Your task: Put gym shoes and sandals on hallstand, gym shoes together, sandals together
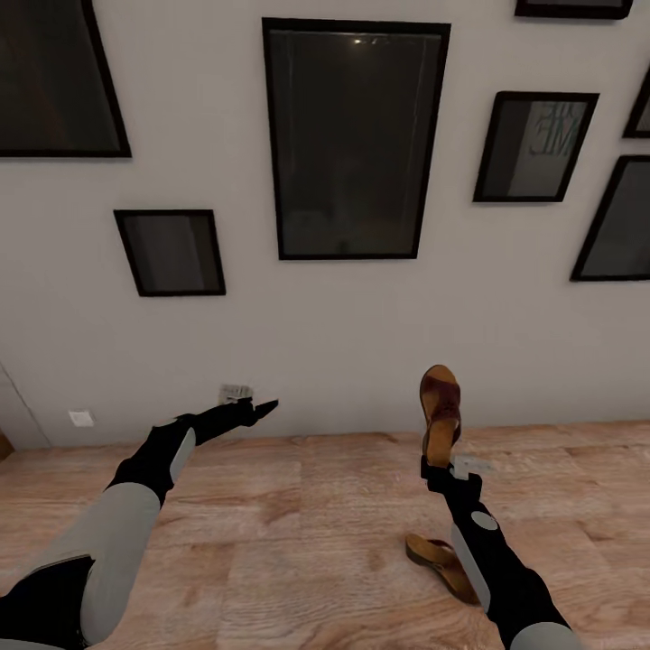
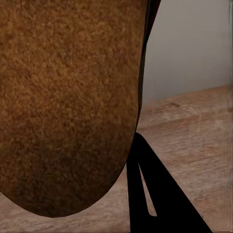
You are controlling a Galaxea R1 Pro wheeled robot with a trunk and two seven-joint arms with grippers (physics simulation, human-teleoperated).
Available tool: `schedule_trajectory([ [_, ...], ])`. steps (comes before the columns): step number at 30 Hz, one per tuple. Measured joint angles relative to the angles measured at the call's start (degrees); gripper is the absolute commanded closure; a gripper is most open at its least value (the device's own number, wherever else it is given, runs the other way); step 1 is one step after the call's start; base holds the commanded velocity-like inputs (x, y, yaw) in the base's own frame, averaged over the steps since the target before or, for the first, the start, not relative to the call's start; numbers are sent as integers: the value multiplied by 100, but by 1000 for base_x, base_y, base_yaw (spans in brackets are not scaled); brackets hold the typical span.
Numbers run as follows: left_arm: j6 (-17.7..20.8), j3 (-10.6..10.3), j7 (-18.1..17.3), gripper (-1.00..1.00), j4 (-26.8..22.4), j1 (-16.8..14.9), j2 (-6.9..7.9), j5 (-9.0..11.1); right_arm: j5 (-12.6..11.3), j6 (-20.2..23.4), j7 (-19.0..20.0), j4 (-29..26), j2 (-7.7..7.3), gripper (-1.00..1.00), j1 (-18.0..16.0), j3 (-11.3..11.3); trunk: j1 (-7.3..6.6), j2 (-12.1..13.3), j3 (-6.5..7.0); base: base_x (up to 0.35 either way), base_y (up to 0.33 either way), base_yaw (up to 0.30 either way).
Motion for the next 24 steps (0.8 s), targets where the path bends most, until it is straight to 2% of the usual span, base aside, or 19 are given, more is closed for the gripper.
schedule_trajectory([
  [2, 0, 0, 0, -100, 0, 1, 0, 0, 0, 1, 1, 0, 0, 100, 0, 0, 0, 0, 0, 0, 0, -252],
  [10, 0, 1, 5, -100, 0, 4, 0, -1, -2, 1, 0, 0, 0, 100, 0, -1, 175, -319, -143, 0, 0, -253],
  [24, 0, 3, 2, -100, 0, 0, 0, 0, -1, 1, -2, -1, -4, 100, 0, 0, 176, -321, -144, 0, 0, -253],
])
